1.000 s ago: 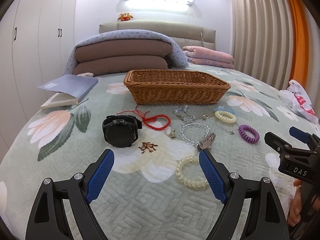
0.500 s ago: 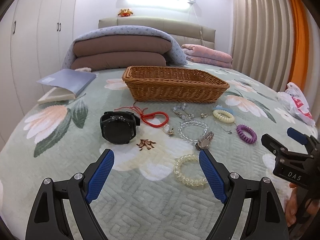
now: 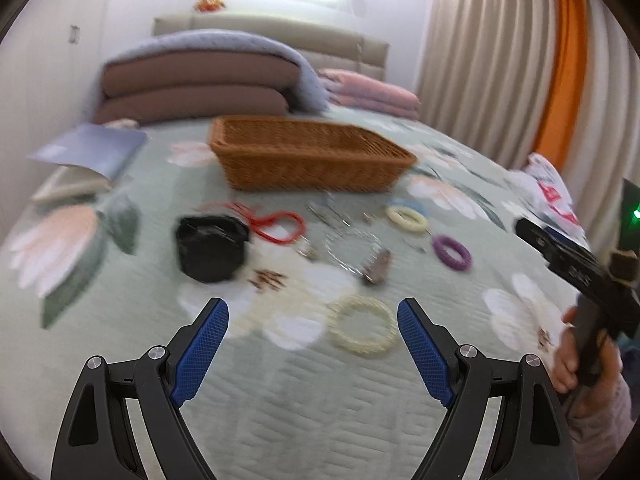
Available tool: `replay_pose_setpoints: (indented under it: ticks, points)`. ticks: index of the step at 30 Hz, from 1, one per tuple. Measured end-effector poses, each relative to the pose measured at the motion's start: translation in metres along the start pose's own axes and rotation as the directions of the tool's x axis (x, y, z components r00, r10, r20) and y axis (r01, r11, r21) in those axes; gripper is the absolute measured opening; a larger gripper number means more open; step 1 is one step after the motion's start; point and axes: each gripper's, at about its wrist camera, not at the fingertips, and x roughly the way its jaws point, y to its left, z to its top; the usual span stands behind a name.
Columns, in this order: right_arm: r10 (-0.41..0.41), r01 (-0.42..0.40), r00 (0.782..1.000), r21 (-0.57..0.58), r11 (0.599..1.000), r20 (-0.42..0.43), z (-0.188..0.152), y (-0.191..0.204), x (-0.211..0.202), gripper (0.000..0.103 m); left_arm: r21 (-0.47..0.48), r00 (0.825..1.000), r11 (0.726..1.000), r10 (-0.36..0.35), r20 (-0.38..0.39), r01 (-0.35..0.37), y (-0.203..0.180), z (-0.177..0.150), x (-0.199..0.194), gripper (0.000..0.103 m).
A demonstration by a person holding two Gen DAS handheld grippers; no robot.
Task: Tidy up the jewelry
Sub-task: 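Grasp the purple coil hair tie with the right tool while the left grasps the clear bead bracelet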
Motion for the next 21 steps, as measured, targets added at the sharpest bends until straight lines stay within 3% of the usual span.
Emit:
replay_pose_setpoints:
  ticks: [1, 2, 3, 5, 13, 16, 19, 21]
  points:
    - [0.007, -0.007, 1.0, 0.002, 1.0, -0.018, 0.0, 0.0, 0.003, 0.086, 0.006, 1.0, 1.0, -0.001, -0.013, 0.002, -0.003, -0.001, 0.003, 0.086]
    - [0.015, -0.015, 0.999, 0.002, 1.0, -0.043, 0.0, 0.001, 0.009, 0.076, 0.013, 1.0, 1.0, -0.001, -0.024, 0.001, -0.007, -0.001, 0.008, 0.08]
    - [0.026, -0.026, 0.997, -0.005, 1.0, -0.072, 0.001, 0.003, 0.015, 0.061, 0.01, 0.999, 1.0, -0.007, -0.038, 0.007, -0.01, -0.001, 0.011, 0.073]
    - [0.033, -0.037, 0.992, -0.032, 0.999, -0.118, 0.004, 0.01, 0.025, 0.052, -0.01, 0.997, 1.0, -0.021, -0.076, 0.02, -0.014, 0.002, 0.021, 0.067]
    - [0.038, -0.061, 0.971, -0.092, 0.994, -0.237, 0.009, 0.025, 0.063, 0.052, -0.054, 0.988, 0.999, -0.011, -0.152, 0.003, -0.013, 0.003, 0.044, 0.067]
    - [0.06, -0.09, 0.952, -0.087, 0.992, -0.299, 0.002, 0.028, 0.079, 0.052, -0.097, 0.986, 0.995, -0.003, -0.165, -0.013, -0.005, -0.002, 0.05, 0.062]
    - [0.05, -0.089, 0.933, -0.093, 0.992, -0.357, -0.005, 0.03, 0.095, 0.051, -0.071, 0.986, 0.996, 0.035, -0.163, -0.047, -0.01, -0.004, 0.051, 0.058]
    - [0.062, -0.098, 0.934, -0.086, 0.991, -0.353, -0.004, 0.029, 0.097, 0.039, -0.049, 0.985, 0.996, 0.064, -0.159, -0.073, -0.014, -0.005, 0.052, 0.049]
